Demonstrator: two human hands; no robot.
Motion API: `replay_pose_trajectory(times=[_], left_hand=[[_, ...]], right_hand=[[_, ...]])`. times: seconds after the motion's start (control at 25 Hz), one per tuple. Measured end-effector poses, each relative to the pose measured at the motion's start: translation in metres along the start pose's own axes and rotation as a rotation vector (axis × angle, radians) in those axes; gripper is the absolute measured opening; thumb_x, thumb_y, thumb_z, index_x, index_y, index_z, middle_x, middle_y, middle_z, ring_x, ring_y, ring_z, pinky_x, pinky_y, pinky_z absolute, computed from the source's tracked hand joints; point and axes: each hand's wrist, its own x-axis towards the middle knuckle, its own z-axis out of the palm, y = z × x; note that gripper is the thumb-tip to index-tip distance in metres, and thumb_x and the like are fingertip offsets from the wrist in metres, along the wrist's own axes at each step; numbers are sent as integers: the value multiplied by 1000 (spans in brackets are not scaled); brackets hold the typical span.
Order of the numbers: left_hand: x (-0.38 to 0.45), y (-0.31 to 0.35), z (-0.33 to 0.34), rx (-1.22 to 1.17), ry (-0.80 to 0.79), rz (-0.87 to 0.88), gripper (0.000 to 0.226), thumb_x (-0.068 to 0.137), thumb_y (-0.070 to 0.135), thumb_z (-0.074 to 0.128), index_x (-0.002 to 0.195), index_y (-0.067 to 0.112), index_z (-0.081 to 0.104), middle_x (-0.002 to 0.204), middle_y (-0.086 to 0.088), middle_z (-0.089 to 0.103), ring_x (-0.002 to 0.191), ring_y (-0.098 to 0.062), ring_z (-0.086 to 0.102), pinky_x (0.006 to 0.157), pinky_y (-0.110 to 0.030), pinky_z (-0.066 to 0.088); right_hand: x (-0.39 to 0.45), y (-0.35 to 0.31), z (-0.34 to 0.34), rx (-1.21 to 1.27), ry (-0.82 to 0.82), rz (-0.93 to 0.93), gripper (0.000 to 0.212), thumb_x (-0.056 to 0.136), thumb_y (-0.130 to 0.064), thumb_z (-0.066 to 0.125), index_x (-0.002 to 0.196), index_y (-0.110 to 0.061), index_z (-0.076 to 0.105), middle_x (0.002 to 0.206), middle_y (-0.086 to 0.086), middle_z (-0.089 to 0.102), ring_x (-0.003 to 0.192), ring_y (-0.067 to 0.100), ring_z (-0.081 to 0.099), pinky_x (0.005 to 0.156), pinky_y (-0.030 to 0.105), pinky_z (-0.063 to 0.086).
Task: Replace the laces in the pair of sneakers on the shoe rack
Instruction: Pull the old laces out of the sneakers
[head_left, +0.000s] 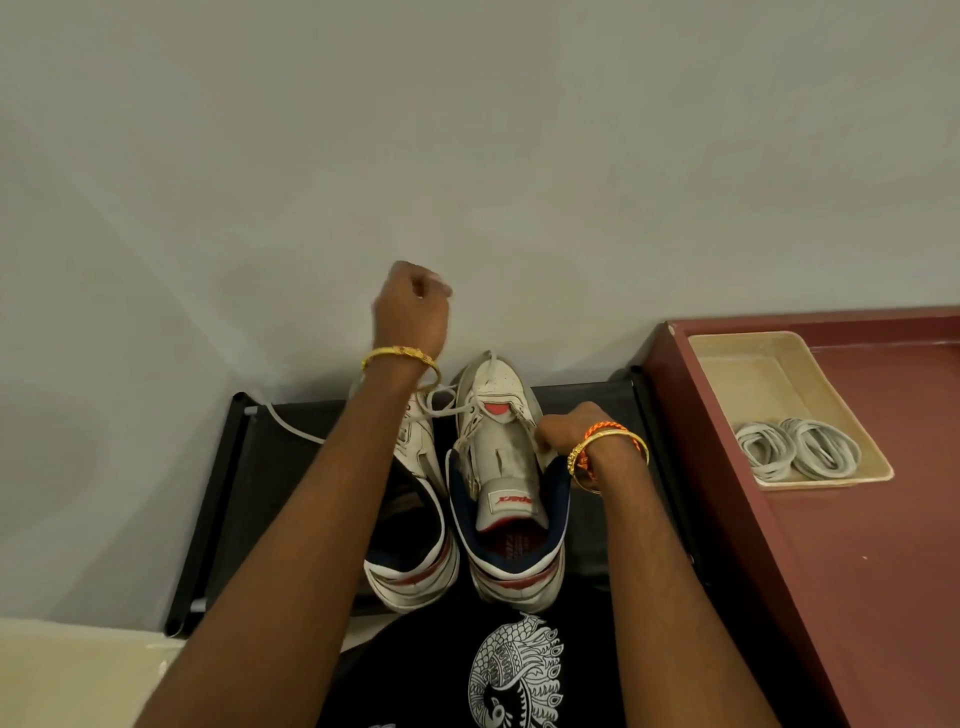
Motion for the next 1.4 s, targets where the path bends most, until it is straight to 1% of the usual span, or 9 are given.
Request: replay_pose_trajectory(times=[0.08,0.2,0.44,0.72,0.84,0.92,1.0,1.12,1.4], left_hand=[[-10,-13,13,371,-289,-29,10,91,24,52,97,18,58,105,-3,62,104,-25,58,91,-33,45],[-38,-47,33,990,-700,61,47,85,39,62,128,31,48,134,-8,43,125,-31,42,102,-46,31],[-36,-58,43,1101,-610,185,32,86,31,64,114,16,64,132,-7,42,118,-31,48,101,-45,37],[-26,-38,4,465,-524,23,21,86,9,55,69,20,56,106,-16,55,97,-28,55,76,-25,37],[-29,-12,-22,198,-6,-100,17,93,13,50,109,11,55,128,-16,47,100,-23,51,78,-19,34],[-40,-13,-31,109,104,-267,61,91,23,56,141,4,27,145,-18,27,122,-31,44,97,-28,39],[-61,-23,-28,235,-111,-354,84,79,40,64,143,5,24,146,-18,30,126,-35,42,104,-42,41],[-87,-38,-10,561,-467,-291,71,77,49,57,135,12,40,137,-11,48,124,-30,47,108,-47,33],[-109,-34,11,1016,-345,-118,22,93,27,44,97,18,63,97,-2,68,99,-23,62,112,-42,11]], right_hand=[[0,0,2,-13,14,-16,19,86,-19,58,94,-2,55,76,9,54,63,18,51,49,24,39],[5,1,5,-45,55,-84,21,84,-18,60,97,-2,58,82,10,55,66,18,50,48,23,35],[11,3,3,-57,56,-100,18,84,-16,59,73,-5,51,62,3,43,54,14,41,45,22,29],[14,2,10,-17,111,-69,23,86,-23,60,74,-8,49,68,5,46,59,16,44,50,23,36],[12,0,13,-73,132,-163,21,87,-21,61,96,-3,60,92,12,60,80,23,56,67,29,46],[12,-7,15,-26,151,-263,22,86,-19,63,102,-5,63,102,10,63,90,22,58,77,30,48],[15,-15,19,24,126,-349,13,85,-15,64,96,-8,67,101,8,66,92,20,58,78,26,46],[28,-24,33,-198,78,-405,17,86,-7,59,99,-9,70,106,11,67,96,23,60,79,24,45],[54,-33,45,-466,160,-516,6,84,-11,63,82,-16,63,95,14,66,88,30,62,81,35,53]])
